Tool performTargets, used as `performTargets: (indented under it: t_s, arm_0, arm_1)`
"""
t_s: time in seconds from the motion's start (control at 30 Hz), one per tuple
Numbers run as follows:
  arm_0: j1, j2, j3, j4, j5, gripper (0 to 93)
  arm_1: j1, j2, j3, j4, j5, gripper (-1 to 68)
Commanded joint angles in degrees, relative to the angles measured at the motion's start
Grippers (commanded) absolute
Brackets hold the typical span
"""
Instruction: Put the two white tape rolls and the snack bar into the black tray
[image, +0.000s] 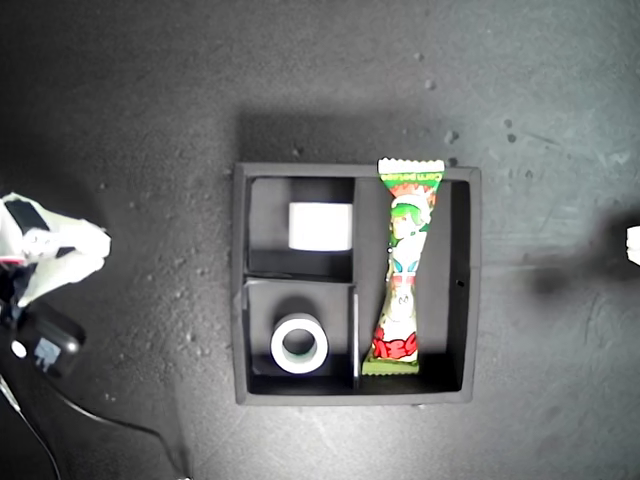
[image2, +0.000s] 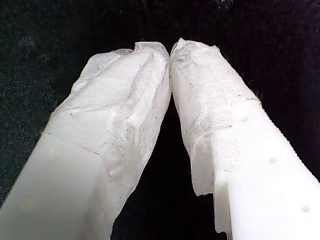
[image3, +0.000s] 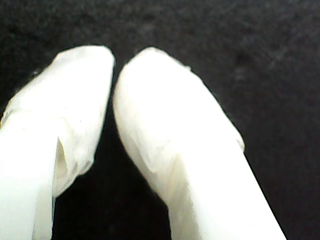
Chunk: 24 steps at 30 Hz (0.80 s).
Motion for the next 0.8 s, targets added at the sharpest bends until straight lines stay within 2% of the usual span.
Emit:
performTargets:
  t_s: [0.0, 0.13, 0.33, 0.43, 0.6, 0.77]
  arm_0:
    - [1.0, 2.7, 3.5, -0.3, -1.2, 0.0]
    - [0.7, 2.7, 4.0, -0.7, 0.2, 1.3]
    - [1.1, 2.7, 4.0, -0.6, 3.8, 2.8]
    - [0.4, 2.7, 4.0, -0.1, 6.8, 2.8]
    - [-0.1, 2.7, 4.0, 2.4, 3.8, 2.8]
    - [0.3, 2.7, 4.0, 7.1, -3.0, 2.8]
  arm_1:
    - [3.4, 0.4, 0.7, -0.5, -10.2, -0.1]
    - [6.1, 0.4, 0.7, -0.1, -24.0, -0.1]
    - [10.4, 0.4, 0.7, 2.2, -22.1, -0.1]
    - [10.0, 0.4, 0.7, 2.2, -22.1, -0.1]
    - [8.7, 0.4, 0.7, 2.2, -22.1, 0.0]
    - [8.3, 0.4, 0.7, 2.2, -22.1, 0.0]
